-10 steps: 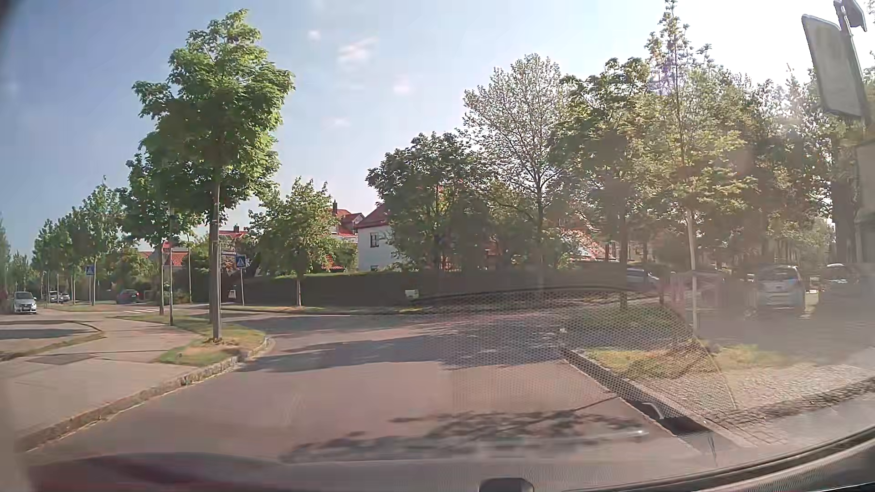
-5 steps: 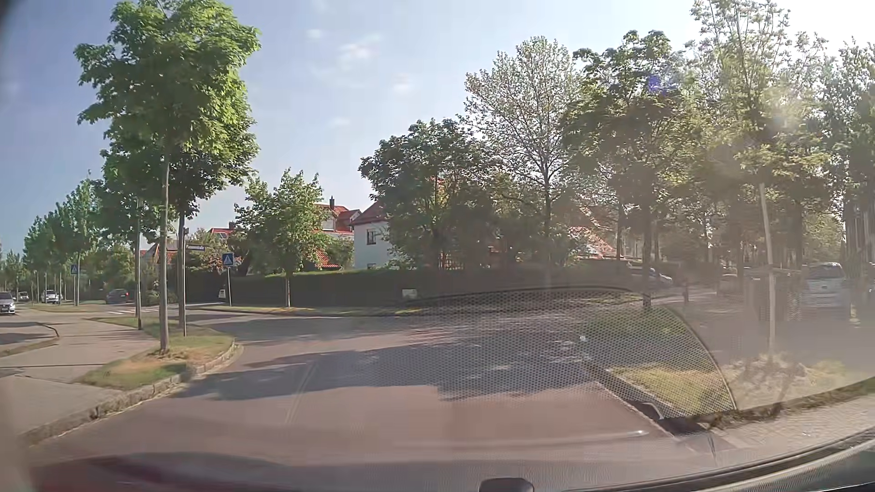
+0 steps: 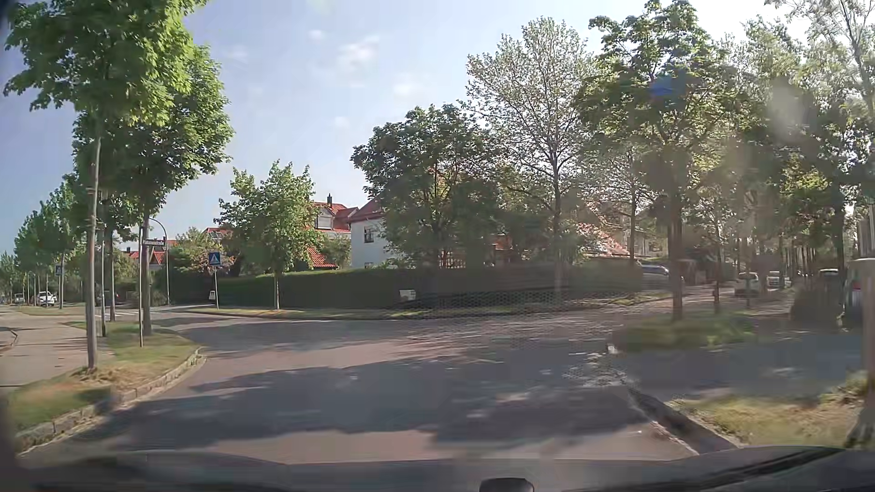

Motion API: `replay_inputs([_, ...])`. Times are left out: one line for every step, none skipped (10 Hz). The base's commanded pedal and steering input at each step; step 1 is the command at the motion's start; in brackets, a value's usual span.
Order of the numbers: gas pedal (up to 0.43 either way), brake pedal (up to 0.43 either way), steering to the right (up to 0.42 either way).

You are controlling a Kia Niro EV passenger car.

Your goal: Follow the waypoints while adhering to traffic rules and regulations

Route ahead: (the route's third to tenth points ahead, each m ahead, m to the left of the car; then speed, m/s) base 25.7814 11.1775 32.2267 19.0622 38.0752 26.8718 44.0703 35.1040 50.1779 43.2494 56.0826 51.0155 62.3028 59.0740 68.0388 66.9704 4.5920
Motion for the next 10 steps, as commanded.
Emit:
replay_inputs([0.0,0.0,-0.021])
replay_inputs([0.0,0.0,-0.022])
replay_inputs([0.0,0.0,-0.025])
replay_inputs([0.0,0.0,-0.029])
replay_inputs([0.0,0.0,-0.034])
replay_inputs([0.0,0.0,-0.034])
replay_inputs([0.0,0.0,-0.032])
replay_inputs([0.0,0.0,-0.031])
replay_inputs([0.0,0.0,-0.031])
replay_inputs([0.0,0.012,-0.031])
